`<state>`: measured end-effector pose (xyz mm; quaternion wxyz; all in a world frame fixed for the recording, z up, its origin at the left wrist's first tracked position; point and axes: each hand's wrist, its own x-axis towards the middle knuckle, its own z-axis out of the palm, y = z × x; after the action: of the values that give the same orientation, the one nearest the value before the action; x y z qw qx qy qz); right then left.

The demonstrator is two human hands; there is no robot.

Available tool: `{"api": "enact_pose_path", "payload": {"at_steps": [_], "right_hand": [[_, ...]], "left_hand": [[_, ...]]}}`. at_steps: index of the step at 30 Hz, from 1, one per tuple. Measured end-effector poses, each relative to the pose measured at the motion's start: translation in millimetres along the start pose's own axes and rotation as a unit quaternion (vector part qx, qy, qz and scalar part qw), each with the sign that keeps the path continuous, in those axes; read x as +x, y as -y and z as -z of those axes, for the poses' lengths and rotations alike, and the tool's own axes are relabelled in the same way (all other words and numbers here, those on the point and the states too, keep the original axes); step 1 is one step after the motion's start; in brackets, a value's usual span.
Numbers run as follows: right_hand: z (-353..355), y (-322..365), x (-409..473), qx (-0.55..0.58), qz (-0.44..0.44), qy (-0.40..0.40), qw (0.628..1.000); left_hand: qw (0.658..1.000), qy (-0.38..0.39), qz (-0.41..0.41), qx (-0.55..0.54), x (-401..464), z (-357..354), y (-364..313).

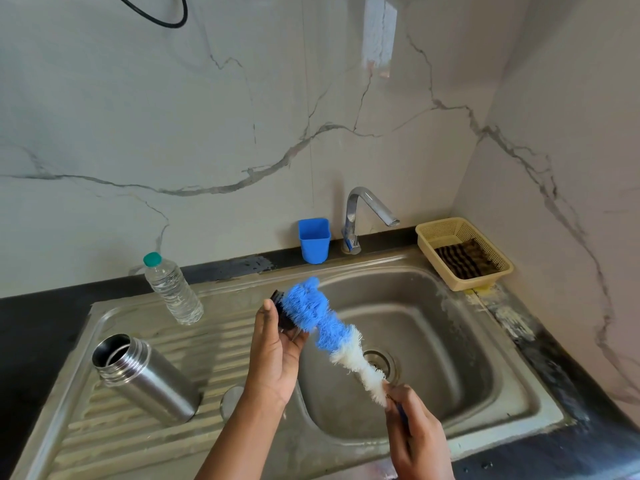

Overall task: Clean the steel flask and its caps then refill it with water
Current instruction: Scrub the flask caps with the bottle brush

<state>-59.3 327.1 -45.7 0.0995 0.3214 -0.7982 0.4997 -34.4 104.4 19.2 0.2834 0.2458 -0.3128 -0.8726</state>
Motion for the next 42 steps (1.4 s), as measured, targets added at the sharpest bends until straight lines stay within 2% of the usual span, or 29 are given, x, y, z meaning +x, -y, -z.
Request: {"api": "enact_pose_path", "payload": {"at_steps": [4,9,15,19,24,28,32,35,39,42], "right_hand": [[0.5,1.3,-1.7,-0.011,0.001,0.003,1.0],[2.0,3.2,-0.2,-0.027,-0.015,0.007,0.999],[6.4,0.0,-0.3,-0.023,0.007,0.009,1.0],[8.0,-3.2,1.1,-0.035,-0.002,-0.003,0.999],[13.1,-2.5,-0.4,-0.037,0.036,0.013,0.999],[10.0,-5.4,2.1,-0.04,-0.001,-0.015,0.999],[13.4,-5.2,2.2,-0.053,0.049,0.013,0.997],[11.2,-6.2,4.3,-0.049,0.008,-0.004,0.999],[9.7,-6.0,0.8,-0.047,0.03,0.012,0.998],[10.8,-7.2,0.8,-0.032,0.011,-0.004,0.999]], "left_hand": [[1.0,-0.006,0.011,0.012,-2.1,-0.4,2.0],[0.999,-0.007,0.025,-0.022,-5.5,-1.6,-2.3],[0.997,0.069,0.03,-0.009,-7.8,-2.0,-3.0],[0.996,0.087,0.016,0.009,-5.4,0.3,-1.0],[0.998,0.054,-0.003,0.021,-1.2,8.9,0.8],[0.999,0.054,0.003,-0.006,-5.8,5.9,0.1],[0.997,0.06,0.026,-0.052,-11.7,5.4,-2.2],[0.996,0.056,0.043,-0.057,-14.8,2.9,-2.9],[0.996,0.074,0.033,-0.033,-12.5,0.1,-2.7],[0.995,0.088,0.032,-0.046,-10.9,2.0,-4.0]]}}
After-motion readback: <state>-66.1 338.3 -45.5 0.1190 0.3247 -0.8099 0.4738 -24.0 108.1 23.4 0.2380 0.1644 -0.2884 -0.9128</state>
